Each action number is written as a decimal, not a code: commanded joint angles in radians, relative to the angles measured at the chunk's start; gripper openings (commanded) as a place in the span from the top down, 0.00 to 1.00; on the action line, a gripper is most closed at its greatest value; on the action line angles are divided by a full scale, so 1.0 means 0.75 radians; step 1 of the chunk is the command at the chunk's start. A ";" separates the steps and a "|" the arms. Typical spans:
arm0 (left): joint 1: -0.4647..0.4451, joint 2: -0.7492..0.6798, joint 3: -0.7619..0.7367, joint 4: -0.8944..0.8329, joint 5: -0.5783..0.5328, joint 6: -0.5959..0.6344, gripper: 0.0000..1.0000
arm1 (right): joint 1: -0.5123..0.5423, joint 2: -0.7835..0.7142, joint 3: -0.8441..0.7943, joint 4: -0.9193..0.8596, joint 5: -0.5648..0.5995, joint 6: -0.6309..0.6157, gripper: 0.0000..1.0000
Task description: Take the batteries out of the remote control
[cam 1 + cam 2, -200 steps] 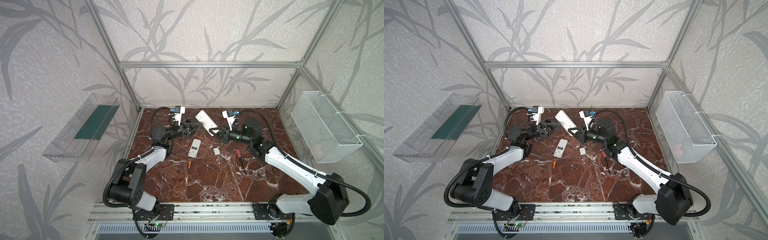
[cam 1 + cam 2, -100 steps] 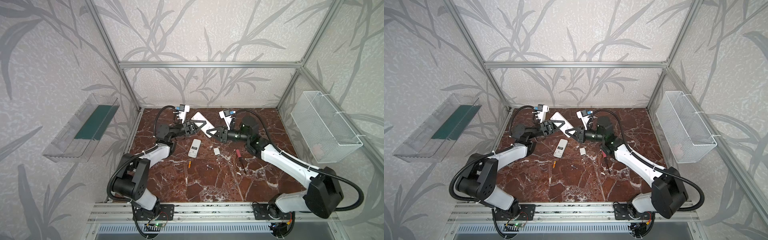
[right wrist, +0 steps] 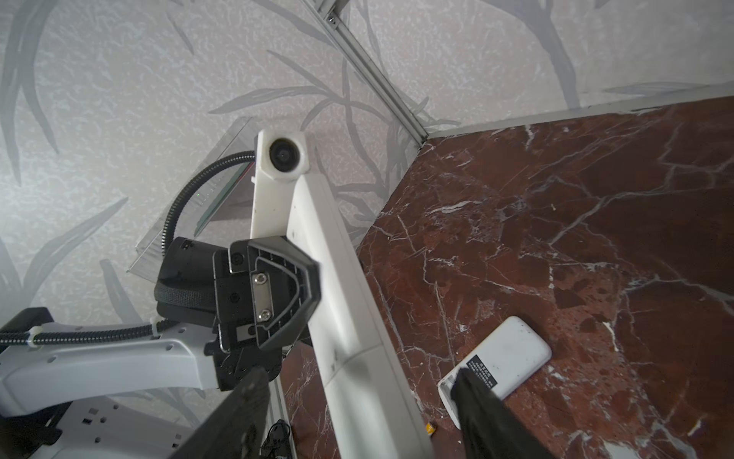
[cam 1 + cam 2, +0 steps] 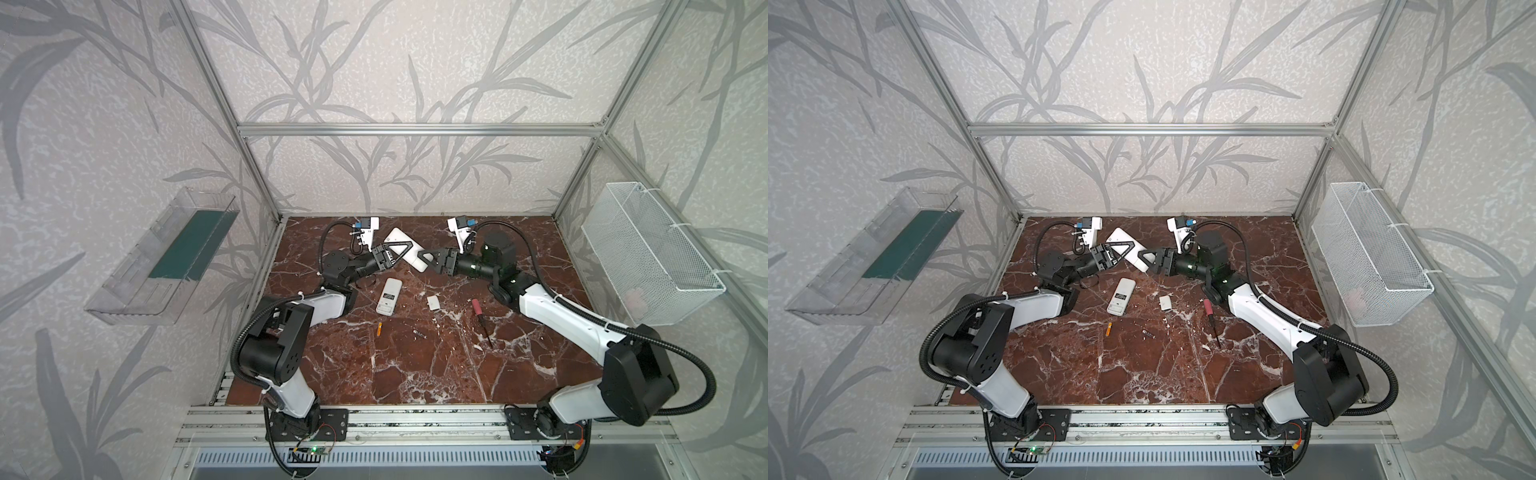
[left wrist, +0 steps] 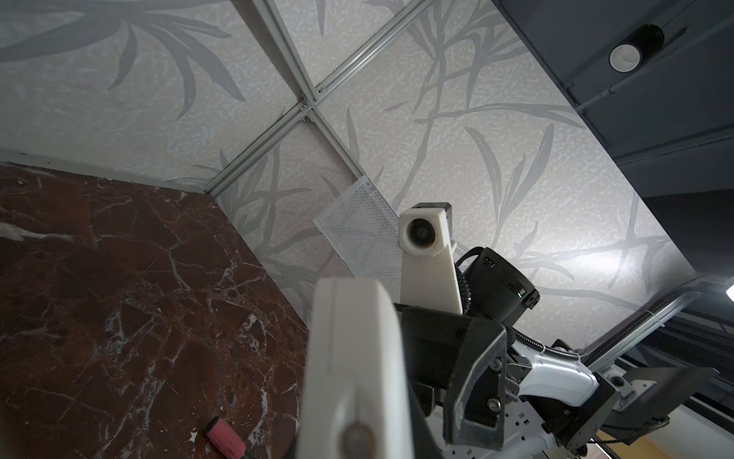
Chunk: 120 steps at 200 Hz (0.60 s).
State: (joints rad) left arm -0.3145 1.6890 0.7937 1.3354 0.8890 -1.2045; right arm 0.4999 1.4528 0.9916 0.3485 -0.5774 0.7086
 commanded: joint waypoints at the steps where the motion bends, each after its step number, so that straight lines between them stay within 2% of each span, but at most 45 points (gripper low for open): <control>1: -0.004 0.008 -0.029 -0.036 -0.120 0.031 0.91 | -0.035 -0.005 -0.067 0.059 0.126 0.115 0.26; 34: -0.015 -0.030 -0.030 -0.478 -0.251 0.232 0.92 | -0.039 0.085 -0.096 0.128 0.093 0.163 0.26; 54: -0.032 -0.058 -0.007 -0.655 -0.304 0.358 0.92 | -0.040 0.147 -0.122 0.180 0.103 0.216 0.26; 80: -0.039 -0.056 0.004 -0.693 -0.358 0.376 0.92 | -0.040 0.255 -0.122 0.261 0.090 0.248 0.28; 120: -0.039 -0.064 0.031 -0.695 -0.387 0.329 0.92 | -0.041 0.466 -0.003 0.363 -0.043 0.356 0.32</control>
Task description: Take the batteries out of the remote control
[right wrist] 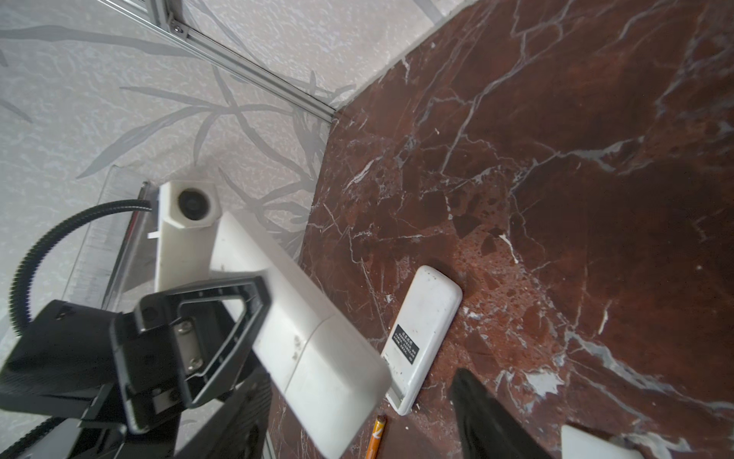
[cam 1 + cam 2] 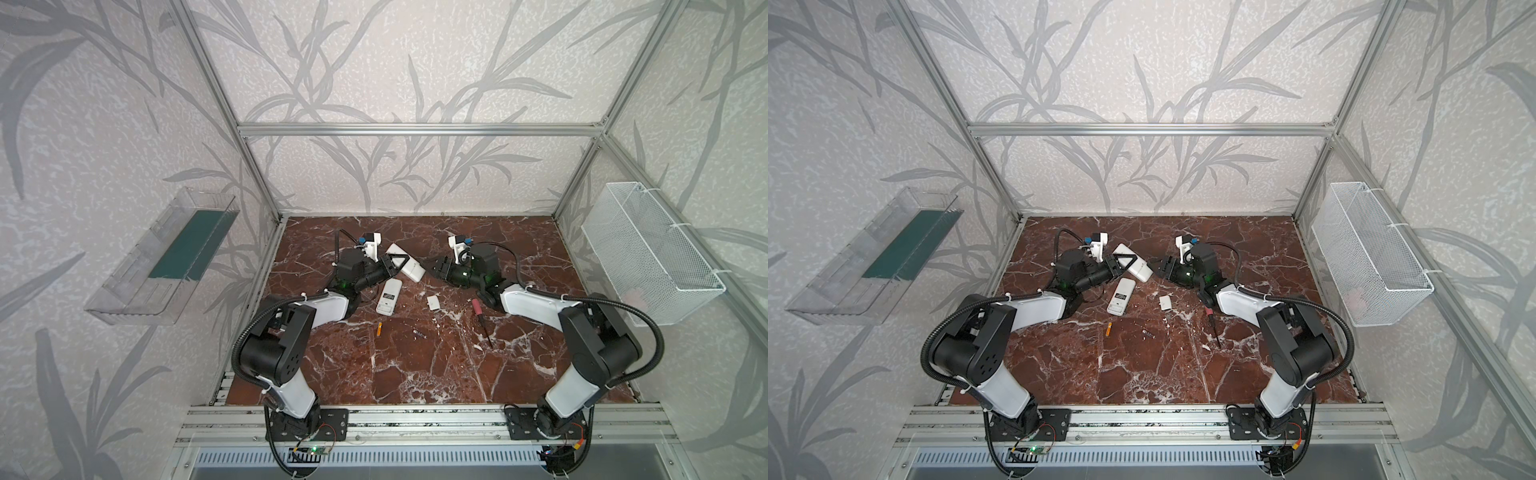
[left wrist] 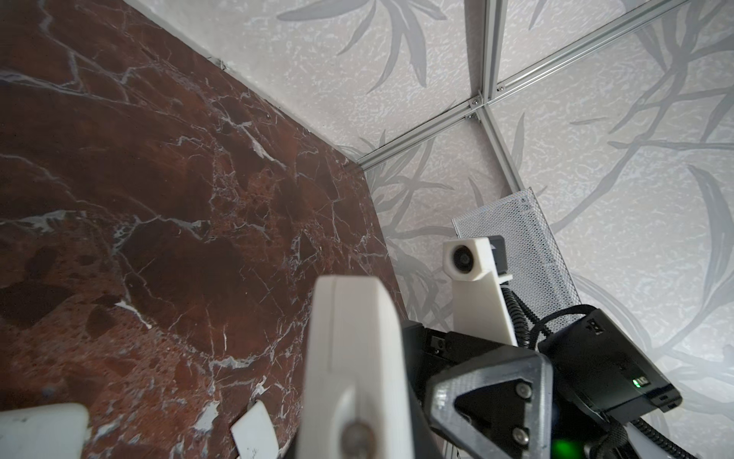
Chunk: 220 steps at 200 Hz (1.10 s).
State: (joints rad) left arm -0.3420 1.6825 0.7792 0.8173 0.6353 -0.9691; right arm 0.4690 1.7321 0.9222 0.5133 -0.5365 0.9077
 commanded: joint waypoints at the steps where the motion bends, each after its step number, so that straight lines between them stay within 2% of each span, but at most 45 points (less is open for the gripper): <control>1: -0.002 -0.056 0.050 -0.005 -0.051 0.016 0.92 | -0.001 0.098 0.092 0.148 -0.100 0.095 0.33; 35: 0.000 -0.046 0.079 -0.017 -0.081 0.007 0.92 | 0.001 0.210 0.140 0.265 -0.130 0.163 0.46; 49: 0.000 -0.036 0.098 -0.038 -0.088 0.008 0.92 | 0.001 0.230 0.151 0.282 -0.127 0.174 0.46; 73: 0.000 -0.014 0.101 -0.059 -0.122 0.008 0.92 | 0.005 0.241 0.147 0.292 -0.116 0.181 0.40; 119: 0.000 0.105 0.155 0.023 -0.134 -0.094 0.92 | 0.012 0.237 0.087 0.359 -0.080 0.176 0.40; 170: -0.002 0.168 0.209 0.045 -0.123 -0.132 0.92 | 0.012 0.231 0.078 0.318 -0.029 0.101 0.52; 190: -0.002 0.175 0.219 0.044 -0.122 -0.134 0.92 | 0.013 0.235 0.095 0.228 -0.017 0.070 0.52; 220: -0.004 0.192 0.231 0.060 -0.111 -0.137 0.92 | 0.006 0.255 0.106 0.217 0.002 0.061 0.45</control>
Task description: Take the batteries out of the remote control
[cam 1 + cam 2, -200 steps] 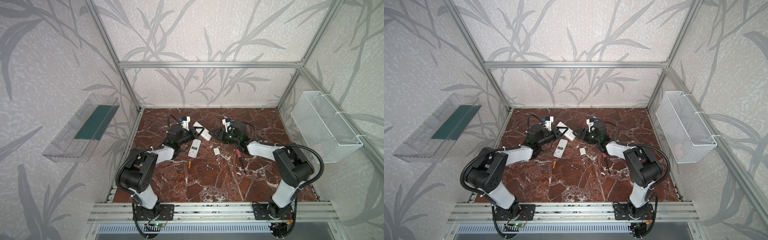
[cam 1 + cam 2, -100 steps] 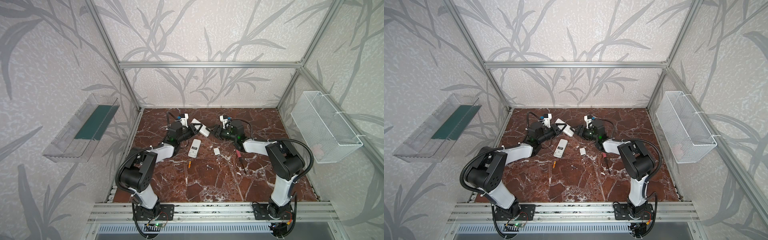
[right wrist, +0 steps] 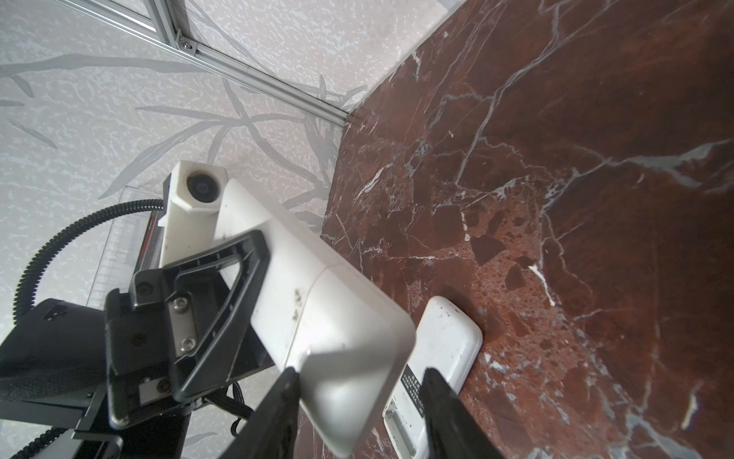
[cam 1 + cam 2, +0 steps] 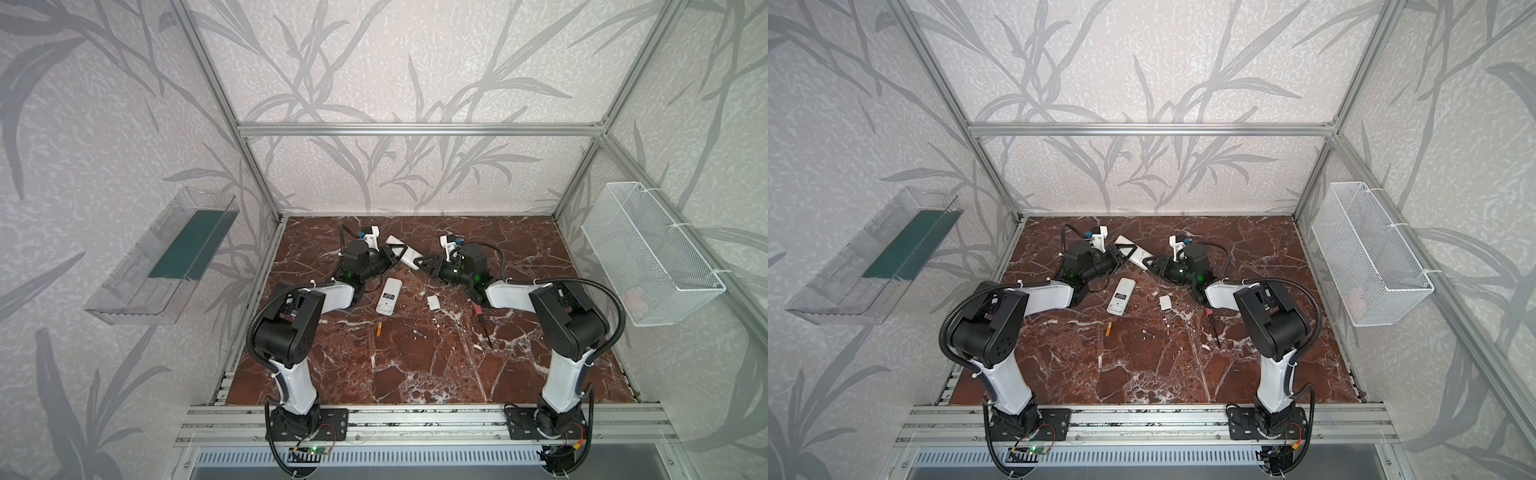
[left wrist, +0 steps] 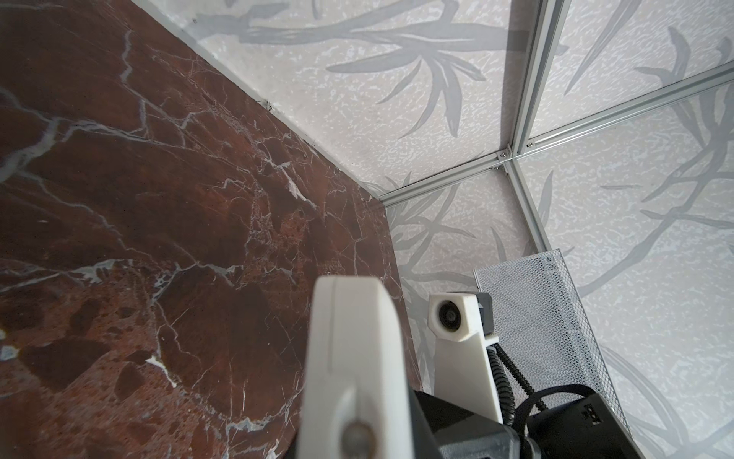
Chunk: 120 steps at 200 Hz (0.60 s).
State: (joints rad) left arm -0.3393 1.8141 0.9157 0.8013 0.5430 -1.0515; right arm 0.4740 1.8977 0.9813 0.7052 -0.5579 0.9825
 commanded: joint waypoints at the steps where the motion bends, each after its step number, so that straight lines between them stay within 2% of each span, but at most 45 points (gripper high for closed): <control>1: -0.008 0.017 0.049 0.081 0.012 -0.028 0.92 | -0.001 0.035 0.028 -0.038 0.030 -0.038 0.45; 37: -0.032 0.040 0.047 0.089 0.007 -0.026 0.93 | -0.015 0.059 0.062 -0.050 0.020 -0.042 0.42; 80: -0.055 0.086 0.035 0.146 0.000 -0.060 0.93 | -0.044 0.039 0.025 -0.079 0.023 -0.062 0.55; 120: -0.063 0.123 0.062 0.154 0.004 -0.059 0.93 | -0.066 0.021 -0.045 -0.085 0.021 -0.082 0.56</control>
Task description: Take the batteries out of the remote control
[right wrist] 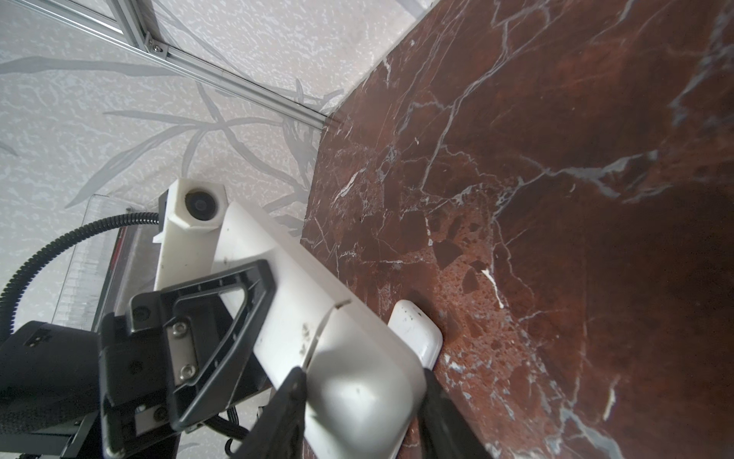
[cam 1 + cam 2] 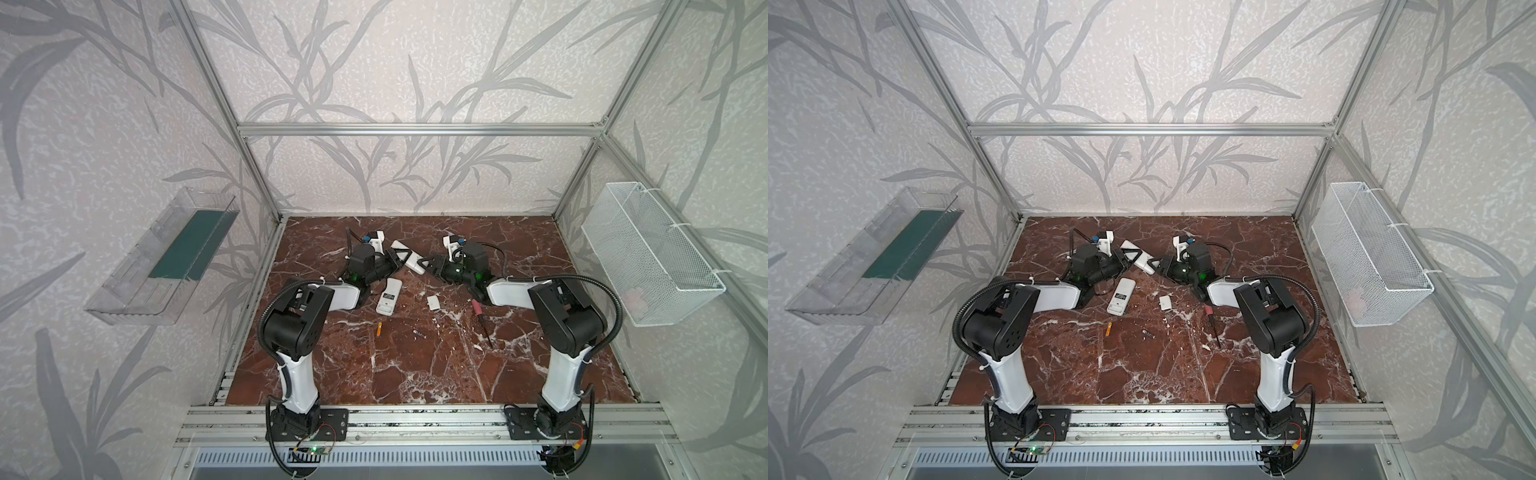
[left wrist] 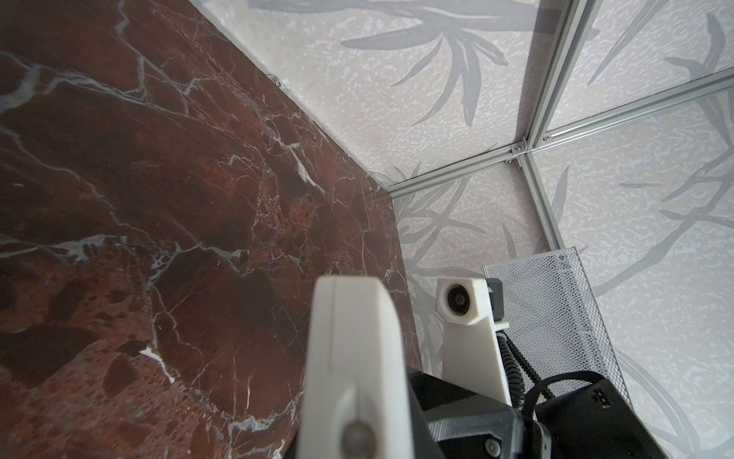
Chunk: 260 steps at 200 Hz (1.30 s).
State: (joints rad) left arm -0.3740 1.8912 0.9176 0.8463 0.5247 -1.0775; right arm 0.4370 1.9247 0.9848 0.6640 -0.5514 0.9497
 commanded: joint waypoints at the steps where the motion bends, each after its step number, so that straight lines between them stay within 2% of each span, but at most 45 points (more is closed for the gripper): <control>1: -0.017 0.021 0.061 0.095 0.028 -0.025 0.93 | -0.016 -0.016 -0.050 -0.030 0.013 -0.038 0.56; 71: -0.048 0.073 0.095 0.142 0.032 -0.086 0.94 | -0.067 -0.091 -0.164 -0.063 0.059 -0.099 0.60; 94: -0.063 0.088 0.107 0.150 0.031 -0.098 0.93 | -0.081 -0.107 -0.185 -0.065 0.060 -0.096 0.47; 146: -0.111 0.191 0.173 0.114 0.014 -0.044 0.94 | -0.086 -0.135 -0.184 -0.121 0.051 -0.161 0.41; 215: -0.170 0.281 0.282 -0.041 -0.022 0.171 0.96 | -0.094 -0.328 -0.101 -0.733 0.286 -0.623 0.40; 235: -0.181 0.304 0.310 -0.064 -0.018 0.196 0.96 | -0.094 -0.366 -0.094 -0.769 0.304 -0.719 0.39; 260: -0.184 0.334 0.333 -0.057 0.026 0.192 0.96 | -0.094 -0.392 -0.078 -0.786 0.302 -0.959 0.37</control>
State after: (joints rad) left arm -0.5072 2.1120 1.1374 0.7994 0.5201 -0.9649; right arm 0.3710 1.6669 0.8928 0.1501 -0.3534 0.4461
